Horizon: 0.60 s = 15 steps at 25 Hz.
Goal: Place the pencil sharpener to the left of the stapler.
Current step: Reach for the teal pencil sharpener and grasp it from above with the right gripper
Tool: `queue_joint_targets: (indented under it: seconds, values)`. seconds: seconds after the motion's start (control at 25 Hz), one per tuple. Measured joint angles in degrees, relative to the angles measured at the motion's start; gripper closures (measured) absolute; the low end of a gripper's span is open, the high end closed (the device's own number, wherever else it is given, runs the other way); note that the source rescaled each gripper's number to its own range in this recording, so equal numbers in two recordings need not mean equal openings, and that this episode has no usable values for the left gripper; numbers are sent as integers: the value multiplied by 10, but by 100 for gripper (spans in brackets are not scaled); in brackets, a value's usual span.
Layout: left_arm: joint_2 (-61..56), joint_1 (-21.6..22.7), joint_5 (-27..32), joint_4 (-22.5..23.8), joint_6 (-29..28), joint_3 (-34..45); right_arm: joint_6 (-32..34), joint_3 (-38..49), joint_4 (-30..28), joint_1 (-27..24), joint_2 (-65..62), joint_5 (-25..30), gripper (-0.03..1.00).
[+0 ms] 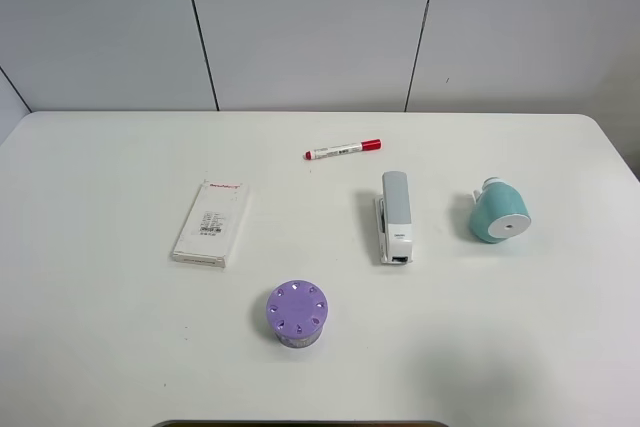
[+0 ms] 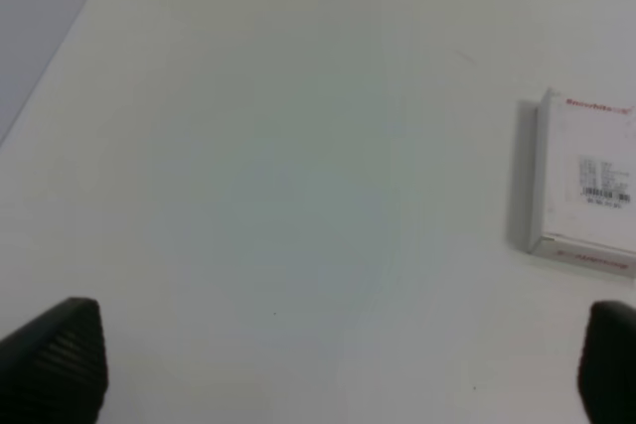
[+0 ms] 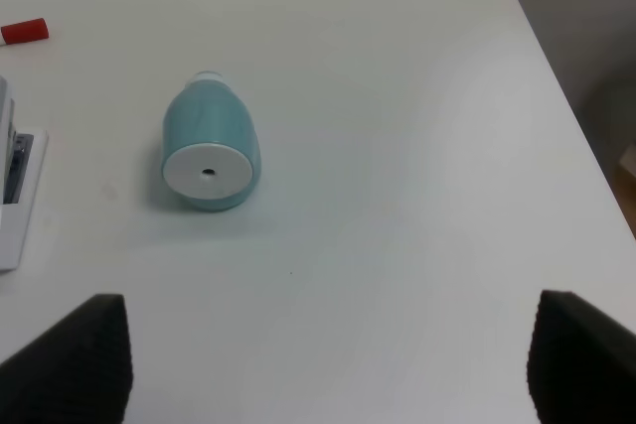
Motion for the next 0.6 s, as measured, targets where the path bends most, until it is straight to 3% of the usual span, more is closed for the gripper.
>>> queue_joint_targets:
  seconds: [0.6]
  values:
    - [0,0,0,0,0,0,0,-10,0,0,6,2,35]
